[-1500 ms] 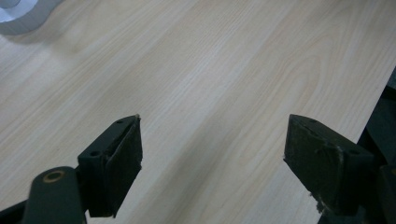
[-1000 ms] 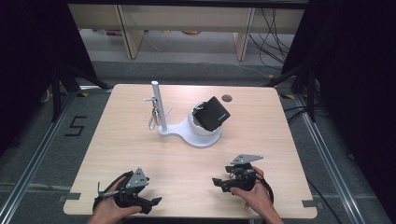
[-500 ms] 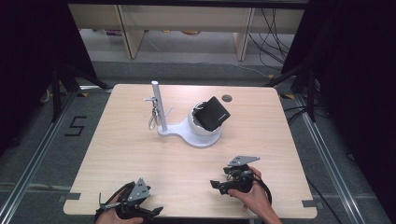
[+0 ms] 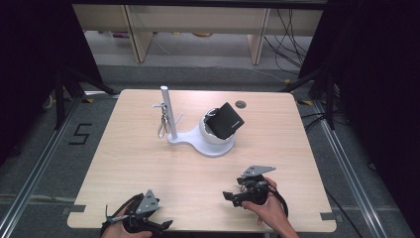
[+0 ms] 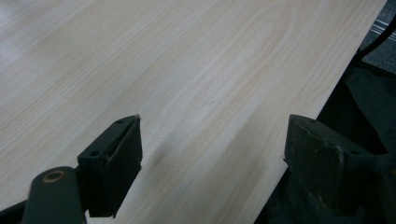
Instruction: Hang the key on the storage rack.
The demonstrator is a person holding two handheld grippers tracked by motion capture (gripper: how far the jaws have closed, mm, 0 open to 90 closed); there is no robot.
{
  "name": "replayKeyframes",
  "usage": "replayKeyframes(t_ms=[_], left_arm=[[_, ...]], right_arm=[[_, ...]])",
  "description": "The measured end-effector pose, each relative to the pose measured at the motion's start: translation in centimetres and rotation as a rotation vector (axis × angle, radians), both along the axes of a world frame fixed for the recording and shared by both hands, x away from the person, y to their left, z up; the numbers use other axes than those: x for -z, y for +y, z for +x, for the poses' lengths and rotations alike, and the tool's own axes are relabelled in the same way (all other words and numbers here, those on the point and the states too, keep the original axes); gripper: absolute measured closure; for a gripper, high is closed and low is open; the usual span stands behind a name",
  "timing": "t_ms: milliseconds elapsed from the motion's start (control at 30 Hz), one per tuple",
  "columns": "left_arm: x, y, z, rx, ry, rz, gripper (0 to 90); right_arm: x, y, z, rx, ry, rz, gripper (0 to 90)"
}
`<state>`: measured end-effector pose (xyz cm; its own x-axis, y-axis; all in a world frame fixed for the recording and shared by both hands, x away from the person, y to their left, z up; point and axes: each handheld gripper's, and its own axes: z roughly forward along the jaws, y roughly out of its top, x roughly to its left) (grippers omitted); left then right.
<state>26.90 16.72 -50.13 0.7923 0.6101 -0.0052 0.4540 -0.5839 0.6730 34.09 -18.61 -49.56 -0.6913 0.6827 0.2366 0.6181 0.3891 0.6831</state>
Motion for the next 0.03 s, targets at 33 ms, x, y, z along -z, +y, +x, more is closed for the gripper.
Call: replayKeyframes(t_ms=[33], left_arm=[[0.00, 0.00, 0.00, 0.000, 0.000, 0.000, 19.0]], right_arm=[[0.03, 0.03, 0.00, 0.000, 0.000, 0.002, 21.4]])
